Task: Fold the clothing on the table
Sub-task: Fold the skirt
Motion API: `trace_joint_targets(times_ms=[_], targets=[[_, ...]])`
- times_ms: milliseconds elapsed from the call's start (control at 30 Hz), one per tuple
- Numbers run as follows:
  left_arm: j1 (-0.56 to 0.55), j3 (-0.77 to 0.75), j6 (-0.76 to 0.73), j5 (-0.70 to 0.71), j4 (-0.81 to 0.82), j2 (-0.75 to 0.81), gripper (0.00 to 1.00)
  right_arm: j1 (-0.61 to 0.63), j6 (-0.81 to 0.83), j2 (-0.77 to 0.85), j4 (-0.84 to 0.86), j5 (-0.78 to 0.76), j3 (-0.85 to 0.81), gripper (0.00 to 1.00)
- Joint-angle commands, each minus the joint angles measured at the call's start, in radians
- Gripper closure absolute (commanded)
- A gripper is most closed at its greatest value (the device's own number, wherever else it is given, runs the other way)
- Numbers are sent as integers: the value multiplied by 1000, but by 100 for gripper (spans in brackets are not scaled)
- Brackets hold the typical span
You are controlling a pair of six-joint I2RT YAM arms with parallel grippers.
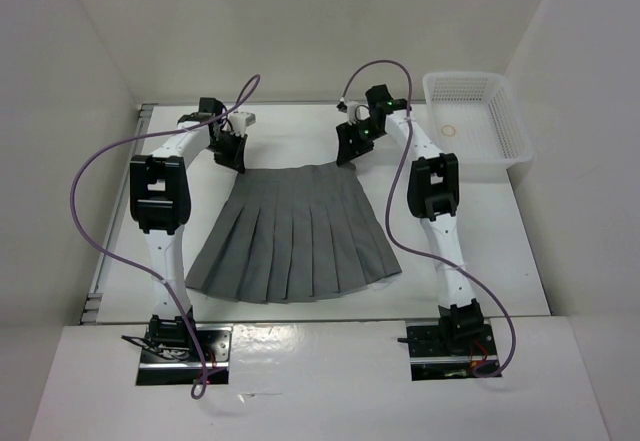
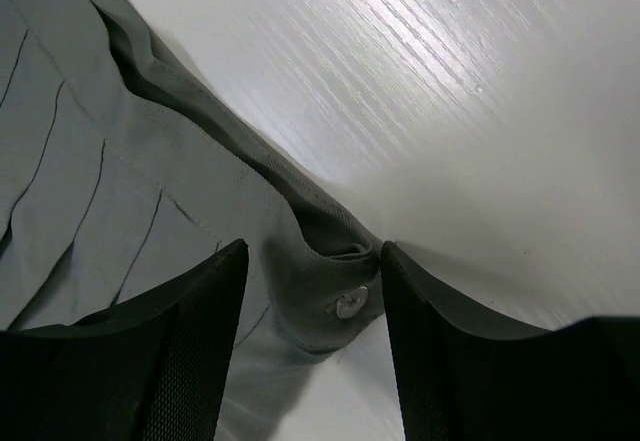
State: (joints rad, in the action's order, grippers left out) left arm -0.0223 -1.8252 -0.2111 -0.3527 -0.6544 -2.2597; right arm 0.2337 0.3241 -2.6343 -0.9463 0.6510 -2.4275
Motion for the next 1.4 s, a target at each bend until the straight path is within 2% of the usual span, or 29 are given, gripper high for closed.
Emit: trace_joint_targets(times_ms=[0, 200, 333, 467, 633, 1033, 1200, 1367], targets=[[-1, 0, -14, -2, -11, 55, 92, 13, 16, -35, -43, 15, -53, 39], [-10, 0, -24, -12, -21, 55, 92, 23, 35, -55, -62, 27, -67, 49], [-19, -37, -42, -12, -31, 46, 92, 32, 35, -64, -62, 18, -79, 71], [-19, -83, -51, -12, -42, 37, 93, 32, 35, -64, -72, -22, -122, 85], [-28, -132, -51, -35, -60, 37, 96, 32, 24, -29, -95, -108, -205, 89], [-28, -207, -33, -37, -33, 65, 96, 41, -49, 137, 13, -415, -214, 90], [-28, -221, -4, -37, -14, 98, 96, 68, -59, 189, 23, -475, -205, 90], [-28, -151, -4, -60, 4, 186, 96, 90, -59, 276, 23, -473, -163, 90]])
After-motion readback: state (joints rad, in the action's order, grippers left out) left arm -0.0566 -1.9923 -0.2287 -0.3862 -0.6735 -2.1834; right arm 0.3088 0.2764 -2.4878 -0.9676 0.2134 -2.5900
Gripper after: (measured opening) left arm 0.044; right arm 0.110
